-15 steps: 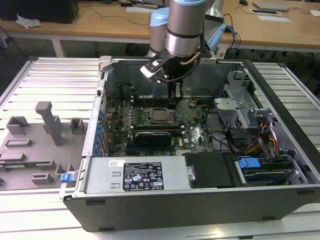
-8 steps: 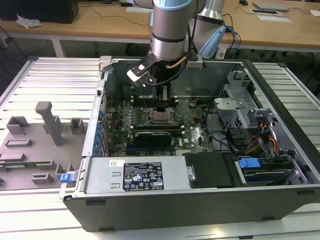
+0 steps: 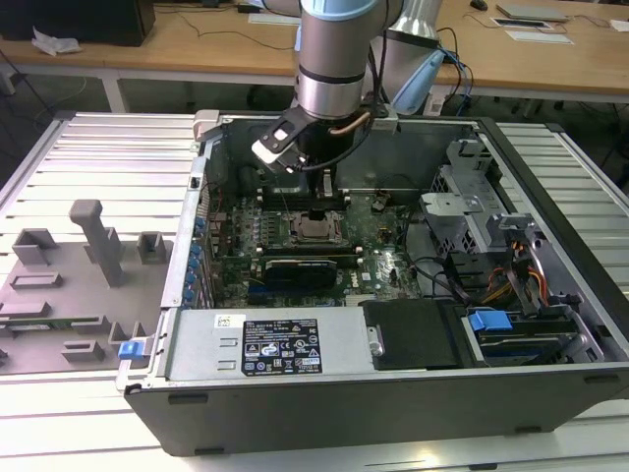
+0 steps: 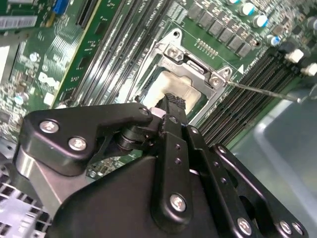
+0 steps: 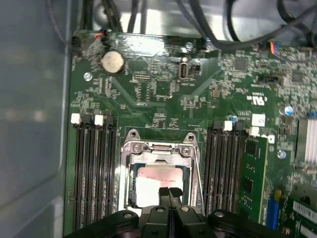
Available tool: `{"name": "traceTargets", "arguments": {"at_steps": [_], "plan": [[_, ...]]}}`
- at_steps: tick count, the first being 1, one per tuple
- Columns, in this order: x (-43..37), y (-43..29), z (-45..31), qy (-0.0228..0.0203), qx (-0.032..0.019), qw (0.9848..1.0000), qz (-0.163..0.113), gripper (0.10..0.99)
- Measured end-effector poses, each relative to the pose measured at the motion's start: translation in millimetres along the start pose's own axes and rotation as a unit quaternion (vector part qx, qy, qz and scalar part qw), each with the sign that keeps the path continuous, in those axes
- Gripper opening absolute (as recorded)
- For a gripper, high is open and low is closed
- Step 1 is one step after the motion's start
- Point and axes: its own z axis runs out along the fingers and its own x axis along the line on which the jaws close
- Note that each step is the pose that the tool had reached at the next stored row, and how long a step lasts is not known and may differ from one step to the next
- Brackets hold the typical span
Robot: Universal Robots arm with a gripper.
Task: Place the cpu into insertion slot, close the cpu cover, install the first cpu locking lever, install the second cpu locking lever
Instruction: 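Close the cpu cover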
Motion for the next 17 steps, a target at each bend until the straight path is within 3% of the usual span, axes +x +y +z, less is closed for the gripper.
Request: {"name": "traceTargets", "arguments": {"at_steps": [6, 11, 14, 15, 16, 17], "plan": [[0.0, 0.0, 0.2, -0.0072, -0.0011, 0.9985, -0.055, 0.106], [0.0, 0.0, 0.3, -0.0133, -0.0023, 0.9945, -0.104, 0.106], [0.0, 0.0, 0.4, -0.0195, -0.0033, 0.9885, -0.15, 0.106], [0.0, 0.0, 0.5, -0.0222, -0.0036, 0.9855, -0.168, 0.106], [0.0, 0.0, 0.5, -0.0236, -0.0037, 0.984, -0.177, 0.106], [0.0, 0.0, 0.5, -0.0257, -0.0039, 0.9813, -0.191, 0.106]]}}
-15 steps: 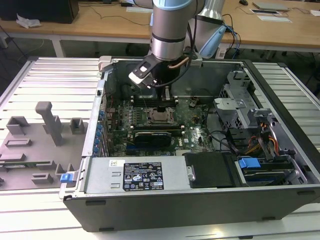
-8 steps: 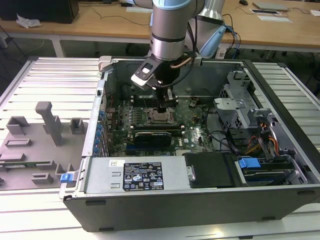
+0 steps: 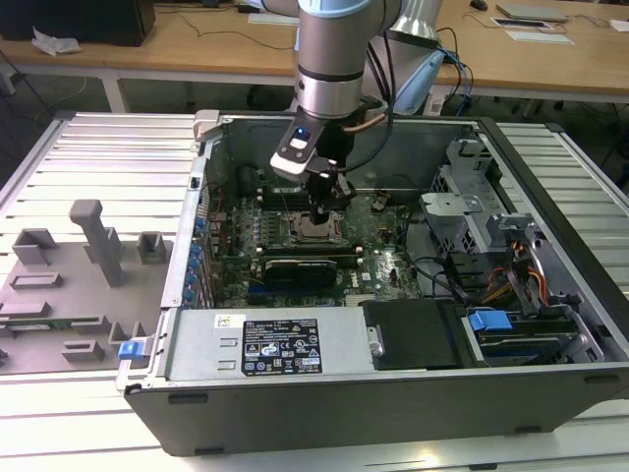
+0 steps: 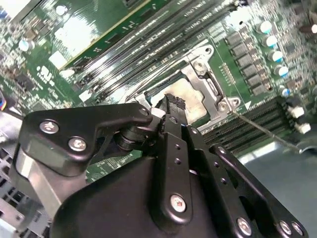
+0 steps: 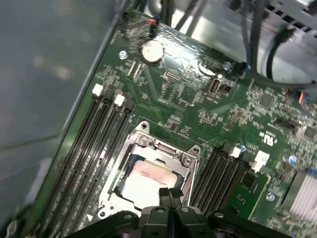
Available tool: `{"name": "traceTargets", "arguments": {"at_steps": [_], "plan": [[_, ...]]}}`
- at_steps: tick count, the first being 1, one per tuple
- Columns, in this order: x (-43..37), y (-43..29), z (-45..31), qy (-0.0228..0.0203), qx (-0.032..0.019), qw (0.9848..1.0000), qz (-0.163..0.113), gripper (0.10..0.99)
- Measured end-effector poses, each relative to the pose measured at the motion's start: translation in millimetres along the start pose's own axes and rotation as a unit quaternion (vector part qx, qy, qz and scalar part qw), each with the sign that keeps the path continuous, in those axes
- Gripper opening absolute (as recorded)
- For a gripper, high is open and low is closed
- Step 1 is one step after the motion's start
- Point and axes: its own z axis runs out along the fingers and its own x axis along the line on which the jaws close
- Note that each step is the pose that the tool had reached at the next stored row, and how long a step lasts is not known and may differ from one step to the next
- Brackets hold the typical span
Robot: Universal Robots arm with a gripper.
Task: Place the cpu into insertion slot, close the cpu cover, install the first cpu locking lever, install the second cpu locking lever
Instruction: 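Close the cpu cover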
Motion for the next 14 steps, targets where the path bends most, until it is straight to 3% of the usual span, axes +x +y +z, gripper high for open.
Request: {"name": "traceTargets", "arguments": {"at_steps": [3, 5, 7, 9, 14], "plan": [[0.0, 0.0, 0.0, -0.0047, -0.0006, 0.9995, -0.033, 0.106], [0.0, 0.0, 0.1, -0.01, -0.001, 0.9977, -0.068, 0.106], [0.0, 0.0, 0.1, -0.0128, -0.0011, 0.9964, -0.084, 0.106], [0.0, 0.0, 0.1, -0.0187, -0.0011, 0.9926, -0.12, 0.106], [0.0, 0.0, 0.2, -0.0258, -0.0023, 0.9851, -0.17, 0.106]]}}
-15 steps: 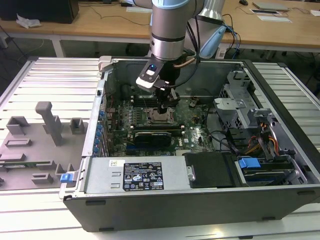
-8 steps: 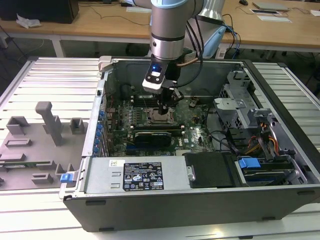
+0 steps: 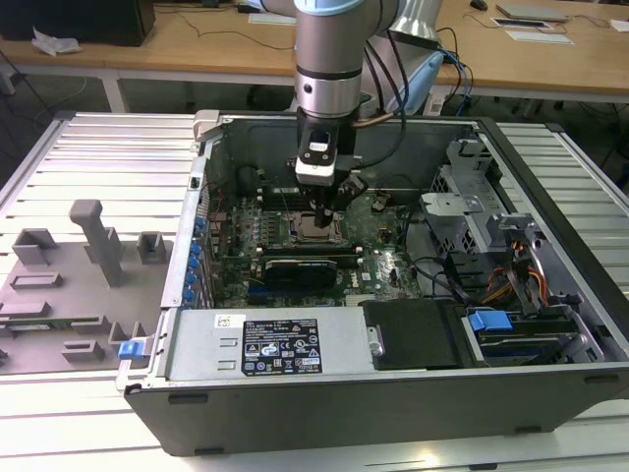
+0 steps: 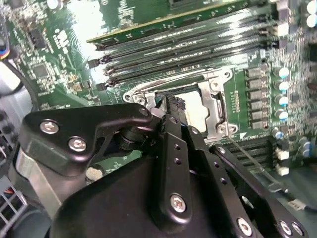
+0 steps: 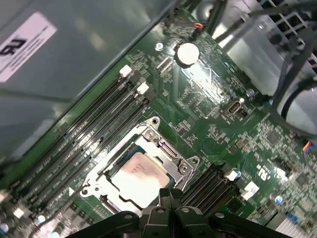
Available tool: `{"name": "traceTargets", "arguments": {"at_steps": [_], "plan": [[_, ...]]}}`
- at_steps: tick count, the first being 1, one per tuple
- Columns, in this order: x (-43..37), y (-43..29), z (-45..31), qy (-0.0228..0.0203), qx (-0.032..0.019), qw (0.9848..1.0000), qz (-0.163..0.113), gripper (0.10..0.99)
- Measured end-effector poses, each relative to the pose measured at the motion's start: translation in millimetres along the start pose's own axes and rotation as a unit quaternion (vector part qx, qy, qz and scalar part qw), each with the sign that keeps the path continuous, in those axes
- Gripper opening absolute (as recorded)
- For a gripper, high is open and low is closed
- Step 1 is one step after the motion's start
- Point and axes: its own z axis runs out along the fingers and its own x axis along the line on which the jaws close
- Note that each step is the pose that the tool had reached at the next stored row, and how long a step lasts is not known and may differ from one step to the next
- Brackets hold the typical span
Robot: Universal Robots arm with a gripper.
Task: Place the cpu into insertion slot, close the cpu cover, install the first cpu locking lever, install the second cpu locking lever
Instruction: 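Close the cpu cover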
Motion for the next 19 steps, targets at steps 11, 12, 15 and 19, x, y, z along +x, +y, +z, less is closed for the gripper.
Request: {"name": "traceTargets", "arguments": {"at_steps": [11, 12, 15, 19], "plan": [[0.0, 0.1, 0.1, -0.0166, -0.0125, 0.9852, -0.17, 0.106], [0.0, 0.0, 0.1, -0.0178, -0.0134, 0.9829, -0.183, 0.106], [0.0, 0.0, 0.1, -0.021, -0.0159, 0.976, -0.216, 0.106], [0.0, 0.1, 0.1, -0.024, -0.0186, 0.968, -0.249, 0.106]]}}
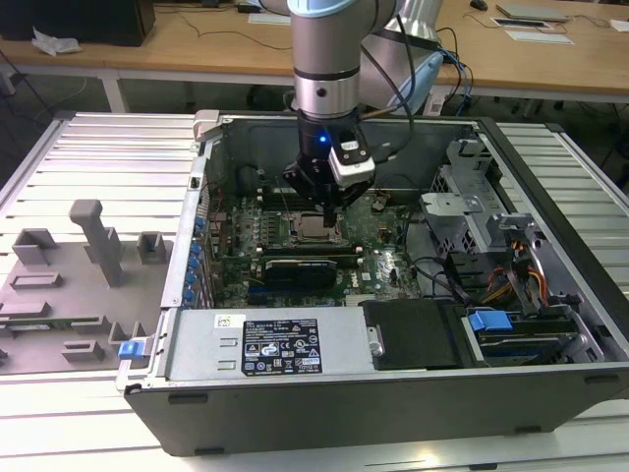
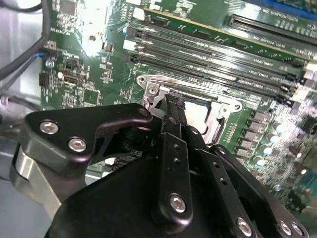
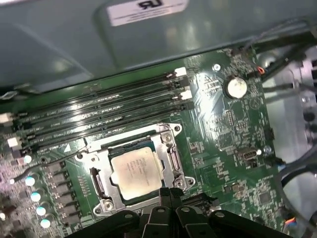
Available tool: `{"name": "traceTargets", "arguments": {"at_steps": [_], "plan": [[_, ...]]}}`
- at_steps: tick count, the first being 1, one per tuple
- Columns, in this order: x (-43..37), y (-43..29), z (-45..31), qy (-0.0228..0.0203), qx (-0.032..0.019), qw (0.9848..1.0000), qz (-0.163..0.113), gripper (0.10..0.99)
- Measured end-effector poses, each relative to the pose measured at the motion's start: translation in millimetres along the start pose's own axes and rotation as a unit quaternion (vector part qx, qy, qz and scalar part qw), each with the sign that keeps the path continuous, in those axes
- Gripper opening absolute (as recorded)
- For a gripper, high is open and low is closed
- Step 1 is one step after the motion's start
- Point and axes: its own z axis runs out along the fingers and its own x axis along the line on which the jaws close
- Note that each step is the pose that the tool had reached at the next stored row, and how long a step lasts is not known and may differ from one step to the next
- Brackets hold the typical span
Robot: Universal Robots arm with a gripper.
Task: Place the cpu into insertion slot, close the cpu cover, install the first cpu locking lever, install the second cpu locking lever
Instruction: 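Close the cpu cover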
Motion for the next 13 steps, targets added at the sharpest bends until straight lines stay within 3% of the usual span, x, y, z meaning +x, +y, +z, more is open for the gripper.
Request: {"name": "traceTargets", "arguments": {"at_steps": [3, 4, 5, 7, 10, 12, 13], "plan": [[0.0, 0.0, 0.0, -0.0021, -0.0038, 0.9996, -0.026, 0.106], [0.1, 0.0, -0.1, -0.0007, -0.011, 0.9995, -0.028, 0.106], [0.0, 0.0, 0.0, -0.0002, -0.0138, 0.9995, -0.03, 0.106], [0.0, 0.0, 0.1, 0.0016, -0.014, 0.9995, -0.03, 0.106], [0.1, 0.0, 0.3, 0.0202, -0.0208, 0.9991, -0.031, 0.106], [0.0, -0.4, 0.4, 0.0406, -0.0343, 0.998, -0.035, 0.106], [-0.1, -0.4, 0.6, 0.0443, -0.0351, 0.9978, -0.036, 0.106]]}}
